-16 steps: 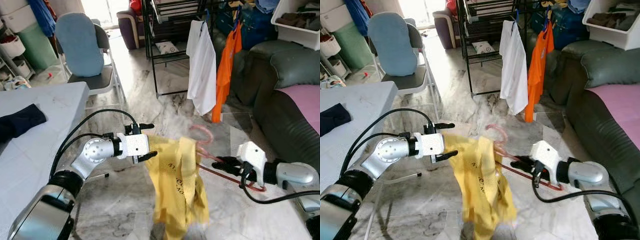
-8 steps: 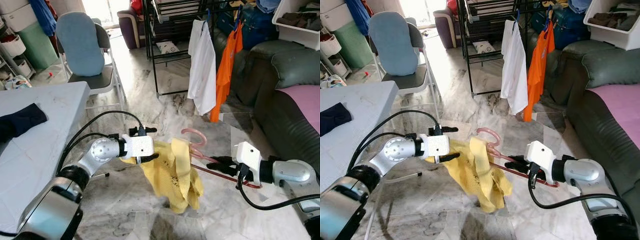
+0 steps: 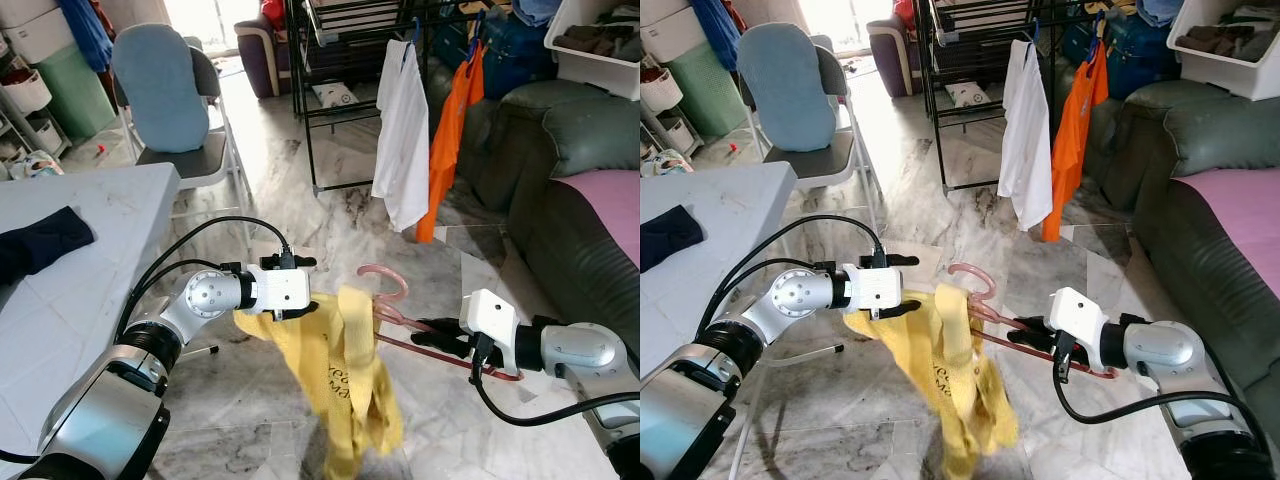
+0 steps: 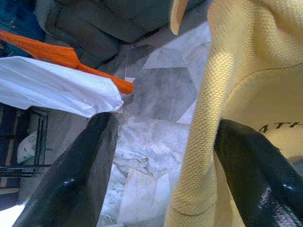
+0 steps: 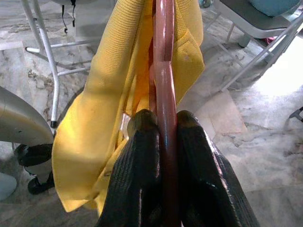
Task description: Hang hanger
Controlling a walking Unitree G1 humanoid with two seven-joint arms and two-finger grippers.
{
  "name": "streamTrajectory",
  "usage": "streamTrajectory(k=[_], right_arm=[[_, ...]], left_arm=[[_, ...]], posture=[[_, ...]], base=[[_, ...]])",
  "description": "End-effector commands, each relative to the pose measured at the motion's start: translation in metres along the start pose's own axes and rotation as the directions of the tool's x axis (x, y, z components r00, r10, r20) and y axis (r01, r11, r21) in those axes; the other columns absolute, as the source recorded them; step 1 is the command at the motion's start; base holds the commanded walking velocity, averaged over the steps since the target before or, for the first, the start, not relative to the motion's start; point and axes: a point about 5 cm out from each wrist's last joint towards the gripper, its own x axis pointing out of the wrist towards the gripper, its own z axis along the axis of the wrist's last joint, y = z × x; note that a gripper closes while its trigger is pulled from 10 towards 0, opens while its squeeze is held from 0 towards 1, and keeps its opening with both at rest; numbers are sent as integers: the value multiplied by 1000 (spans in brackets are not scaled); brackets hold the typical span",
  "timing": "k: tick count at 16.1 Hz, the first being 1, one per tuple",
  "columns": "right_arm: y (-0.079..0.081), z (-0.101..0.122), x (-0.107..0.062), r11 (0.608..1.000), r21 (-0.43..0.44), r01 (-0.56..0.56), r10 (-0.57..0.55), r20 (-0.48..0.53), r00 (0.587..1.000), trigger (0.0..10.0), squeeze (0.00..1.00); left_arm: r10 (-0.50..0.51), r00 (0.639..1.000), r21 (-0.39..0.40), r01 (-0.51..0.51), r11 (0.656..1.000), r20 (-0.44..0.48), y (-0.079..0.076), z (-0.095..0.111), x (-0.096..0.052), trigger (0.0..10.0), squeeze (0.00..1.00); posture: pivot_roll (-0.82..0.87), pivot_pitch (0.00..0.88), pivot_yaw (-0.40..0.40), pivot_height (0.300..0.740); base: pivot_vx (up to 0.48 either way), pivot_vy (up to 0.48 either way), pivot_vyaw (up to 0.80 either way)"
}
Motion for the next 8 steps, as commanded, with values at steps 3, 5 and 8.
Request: streamTrajectory(k=[3, 5, 8], right_arm=[[-3, 16, 6, 995, -99, 16, -12, 42, 999, 10000, 0], [-3, 16, 7, 994, -103, 21, -16, 42, 999, 10000, 0], [-3, 15, 9, 994, -110, 28, -24, 38, 999, 10000, 0]], left_arm=[[-162, 980, -5, 162, 987, -120, -6, -10, 0, 0, 0], [-191, 971, -11, 192, 981, -140, -6, -12, -1, 0, 0], [-162, 976, -10, 162, 987, -147, 3, -10, -1, 0, 0]], posture=[[-168, 0, 54, 740], [-167, 0, 51, 740], [-166, 0, 44, 740]], base=[[0, 0, 0], [0, 0, 0], [0, 0, 0]])
